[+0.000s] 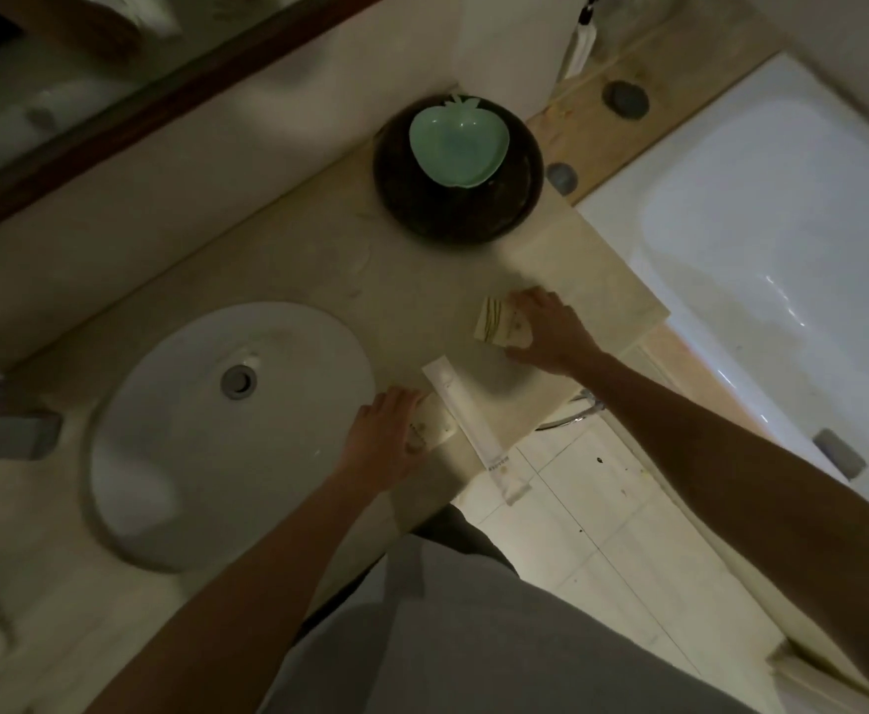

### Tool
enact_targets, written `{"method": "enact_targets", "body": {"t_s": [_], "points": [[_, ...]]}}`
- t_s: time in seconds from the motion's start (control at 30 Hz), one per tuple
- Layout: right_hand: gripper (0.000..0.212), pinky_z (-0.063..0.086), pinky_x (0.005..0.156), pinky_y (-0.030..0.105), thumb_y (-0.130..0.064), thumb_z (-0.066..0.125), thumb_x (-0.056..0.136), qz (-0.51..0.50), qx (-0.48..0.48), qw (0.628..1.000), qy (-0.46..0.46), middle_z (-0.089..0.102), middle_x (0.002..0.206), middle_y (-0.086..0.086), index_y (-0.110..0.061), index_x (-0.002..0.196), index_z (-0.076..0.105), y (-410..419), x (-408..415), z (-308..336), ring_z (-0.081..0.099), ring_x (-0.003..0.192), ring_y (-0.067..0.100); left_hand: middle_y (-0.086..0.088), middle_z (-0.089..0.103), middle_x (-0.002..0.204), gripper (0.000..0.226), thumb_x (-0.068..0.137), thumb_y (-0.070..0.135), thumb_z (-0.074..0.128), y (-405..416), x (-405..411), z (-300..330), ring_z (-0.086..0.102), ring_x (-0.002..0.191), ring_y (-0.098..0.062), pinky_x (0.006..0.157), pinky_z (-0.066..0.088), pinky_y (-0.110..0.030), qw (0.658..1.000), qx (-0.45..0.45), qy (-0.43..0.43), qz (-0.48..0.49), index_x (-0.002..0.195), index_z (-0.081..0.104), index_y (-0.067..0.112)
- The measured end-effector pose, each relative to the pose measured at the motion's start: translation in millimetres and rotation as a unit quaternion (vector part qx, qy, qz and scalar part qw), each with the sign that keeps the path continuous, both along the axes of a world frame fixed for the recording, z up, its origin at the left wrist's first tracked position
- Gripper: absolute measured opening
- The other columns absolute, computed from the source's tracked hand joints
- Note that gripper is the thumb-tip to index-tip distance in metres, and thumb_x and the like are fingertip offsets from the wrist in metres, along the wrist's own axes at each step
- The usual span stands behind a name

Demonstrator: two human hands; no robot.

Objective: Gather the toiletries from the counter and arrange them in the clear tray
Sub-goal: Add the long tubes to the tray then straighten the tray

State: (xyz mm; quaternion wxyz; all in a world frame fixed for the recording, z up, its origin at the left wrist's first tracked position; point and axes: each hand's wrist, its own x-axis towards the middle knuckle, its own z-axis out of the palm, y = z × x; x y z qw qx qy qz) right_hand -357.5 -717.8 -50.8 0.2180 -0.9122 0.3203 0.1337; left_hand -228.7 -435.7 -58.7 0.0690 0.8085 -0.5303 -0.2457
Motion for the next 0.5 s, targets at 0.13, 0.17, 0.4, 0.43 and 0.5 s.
{"method": "enact_targets", "body": {"t_s": [0.13,0.17,0.4,0.43,0.5], "points": [[0.078,0.044,0.099,0.043,-0.047,0.082,0.069,0.002,-0.041,0.999,-0.005,0.048,0.132,0.01,-0.016,0.135,0.052,23,6,-5,0.048,0.118,0.028,0.001,0.048,0.124,0.076,0.069,0.048,0.072,2,5,1,0.05,0.108,-0.021,0.084,0.039,-0.036,1.0,-0.008,0.003,0.009,0.134,0.042,0.023],[0.075,0.042,0.099,0.042,-0.047,0.082,0.069,0.028,-0.049,0.998,-0.008,0.05,0.129,0.009,-0.017,0.132,0.054,29,8,-5,0.049,0.116,0.028,0.0,0.048,0.124,0.076,0.069,0.049,0.072,4,6,0,0.05,0.108,-0.022,0.084,0.039,-0.036,1.0,-0.009,0.005,0.015,0.133,0.042,0.023],[0.068,0.042,0.099,0.043,-0.055,0.074,0.069,0.192,-0.051,0.971,-0.133,0.06,0.12,0.006,-0.018,0.123,0.06,117,33,14,0.053,0.11,0.026,-0.01,0.055,0.117,0.096,0.062,0.078,0.054,25,21,1,0.055,0.101,-0.029,0.081,0.045,-0.039,0.993,-0.034,0.023,0.109,0.129,0.047,0.01],[0.067,0.044,0.097,0.044,-0.056,0.074,0.069,0.233,-0.037,0.962,-0.138,0.061,0.119,0.007,-0.017,0.122,0.061,133,36,10,0.054,0.109,0.027,-0.011,0.054,0.12,0.102,0.059,0.079,0.055,32,24,2,0.055,0.104,-0.029,0.083,0.045,-0.04,0.992,-0.029,0.032,0.119,0.133,0.046,0.01],[0.068,0.043,0.099,0.046,-0.054,0.076,0.072,0.288,-0.006,0.953,-0.098,0.06,0.124,0.01,-0.015,0.126,0.061,153,39,0,0.054,0.113,0.031,-0.008,0.047,0.132,0.111,0.058,0.076,0.066,46,29,1,0.049,0.115,-0.026,0.092,0.044,-0.042,0.99,0.0,0.048,0.13,0.143,0.034,0.013]]}}
